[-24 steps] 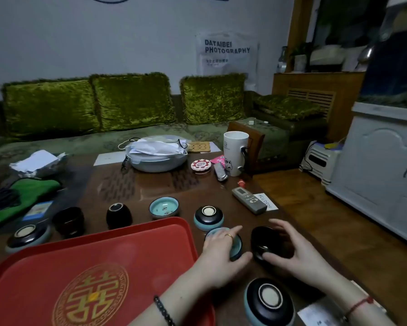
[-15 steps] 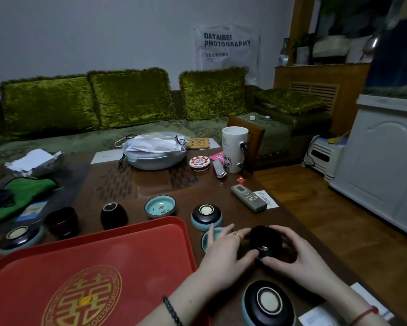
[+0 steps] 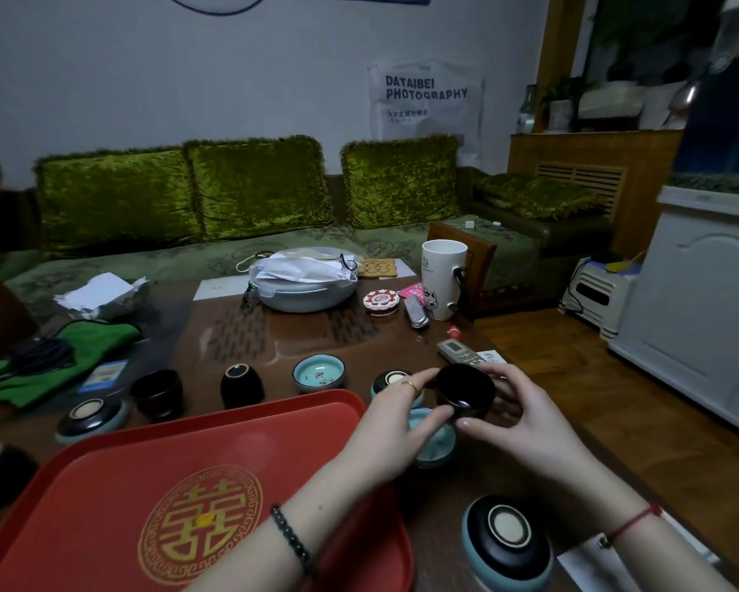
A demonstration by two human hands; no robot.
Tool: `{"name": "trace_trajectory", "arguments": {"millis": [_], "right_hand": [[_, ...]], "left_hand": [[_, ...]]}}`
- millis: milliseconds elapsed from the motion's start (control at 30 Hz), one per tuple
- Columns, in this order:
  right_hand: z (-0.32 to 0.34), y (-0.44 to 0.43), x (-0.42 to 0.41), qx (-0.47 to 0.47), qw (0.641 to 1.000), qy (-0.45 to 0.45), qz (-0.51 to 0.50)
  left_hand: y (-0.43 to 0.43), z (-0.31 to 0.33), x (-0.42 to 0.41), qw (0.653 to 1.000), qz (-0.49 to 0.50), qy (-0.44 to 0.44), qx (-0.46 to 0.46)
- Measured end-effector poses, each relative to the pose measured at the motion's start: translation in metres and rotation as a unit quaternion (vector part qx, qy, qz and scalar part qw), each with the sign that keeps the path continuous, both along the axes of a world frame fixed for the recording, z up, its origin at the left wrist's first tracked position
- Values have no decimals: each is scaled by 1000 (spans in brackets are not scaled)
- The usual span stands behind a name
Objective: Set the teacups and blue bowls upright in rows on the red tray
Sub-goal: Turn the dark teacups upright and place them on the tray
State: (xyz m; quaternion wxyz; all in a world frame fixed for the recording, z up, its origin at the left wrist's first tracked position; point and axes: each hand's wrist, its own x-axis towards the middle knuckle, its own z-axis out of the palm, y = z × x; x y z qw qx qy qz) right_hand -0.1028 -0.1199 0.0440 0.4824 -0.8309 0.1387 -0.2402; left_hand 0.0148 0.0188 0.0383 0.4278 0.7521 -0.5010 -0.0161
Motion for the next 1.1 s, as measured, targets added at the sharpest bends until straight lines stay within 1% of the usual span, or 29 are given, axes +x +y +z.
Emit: {"name": "trace_trajectory", "arguments": {"millis": [100, 233, 367, 500, 700, 833, 1100], "right_hand": [[11, 19, 16, -17, 1000, -20, 10], [20, 42, 40, -15, 999, -31, 28], [23, 59, 64, -38, 998, -25, 40], [19, 70, 86, -59, 997, -1, 41], [2, 79, 112, -54, 997, 26, 57], [-14, 80, 125, -58, 995, 60, 61], [-37, 79, 145, -107, 988, 106, 47]], "left_hand": [[20, 11, 10, 999, 8, 7, -32], [46, 21, 25, 997, 21, 59, -50], [69, 23, 44, 995, 57, 56, -55], [83, 18, 61, 992, 94, 70, -50], [92, -2, 80, 987, 90, 124, -54], [94, -20, 90, 980, 97, 171, -43], [95, -42, 105, 974, 107, 196, -22]]}}
